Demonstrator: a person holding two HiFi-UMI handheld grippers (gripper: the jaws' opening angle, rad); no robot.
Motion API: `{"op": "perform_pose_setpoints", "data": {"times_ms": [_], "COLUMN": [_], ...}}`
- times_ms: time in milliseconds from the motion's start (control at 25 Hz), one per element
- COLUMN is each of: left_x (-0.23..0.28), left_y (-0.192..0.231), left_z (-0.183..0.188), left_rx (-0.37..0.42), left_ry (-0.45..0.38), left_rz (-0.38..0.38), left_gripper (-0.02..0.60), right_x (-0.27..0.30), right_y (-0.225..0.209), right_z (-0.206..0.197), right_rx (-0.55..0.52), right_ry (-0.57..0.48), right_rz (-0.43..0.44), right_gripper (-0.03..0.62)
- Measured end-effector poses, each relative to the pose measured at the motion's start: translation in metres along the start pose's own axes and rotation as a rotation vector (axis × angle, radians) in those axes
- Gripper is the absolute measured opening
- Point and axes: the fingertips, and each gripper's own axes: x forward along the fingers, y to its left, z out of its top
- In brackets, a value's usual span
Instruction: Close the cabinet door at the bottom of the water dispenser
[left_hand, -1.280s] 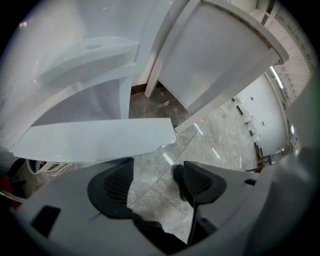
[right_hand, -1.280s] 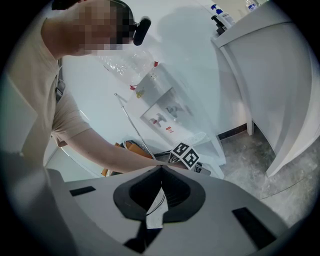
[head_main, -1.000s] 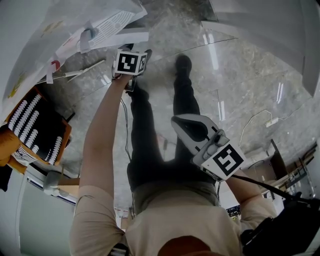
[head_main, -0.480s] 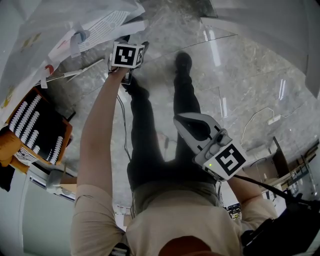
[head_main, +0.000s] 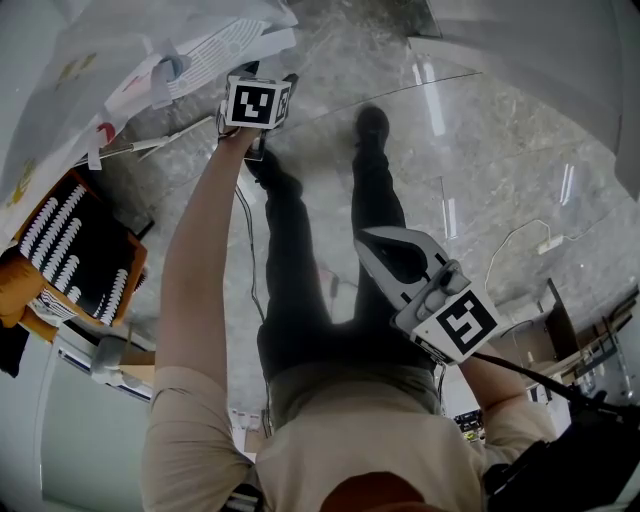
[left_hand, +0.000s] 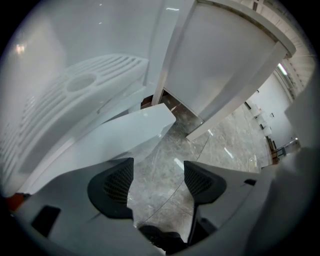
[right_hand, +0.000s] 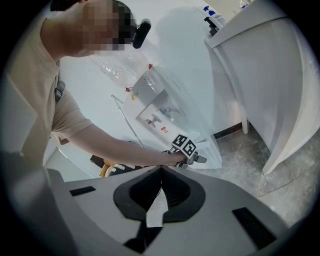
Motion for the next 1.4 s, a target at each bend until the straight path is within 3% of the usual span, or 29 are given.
{"op": "perform_pose_setpoints", "data": {"times_ms": [640, 1000, 1400], "left_x": [0.002, 0.004, 0.005], "left_y": [0.018, 0.024, 0.045], "left_z": [0.009, 0.020, 0.028], "left_rx": [0.008, -0.094, -0.327], "left_ry": [-0.031, -0.071, -0.161], "left_rz": [0.068, 0.068, 0.076], "left_gripper": [0.288, 0.288, 0.288], "right_x": [-0.002, -0.003, -0.007], "right_y": [0.000, -0.006, -0.013], "right_z": [-0.003, 0.001, -0.003], "right_rx": [0.003, 0.000, 0.009], "right_ry": [0.005, -0.007, 0.019], "right_rz": [-0.003, -0.009, -0.018], "right_gripper": [0.014, 0.014, 0.014]}}
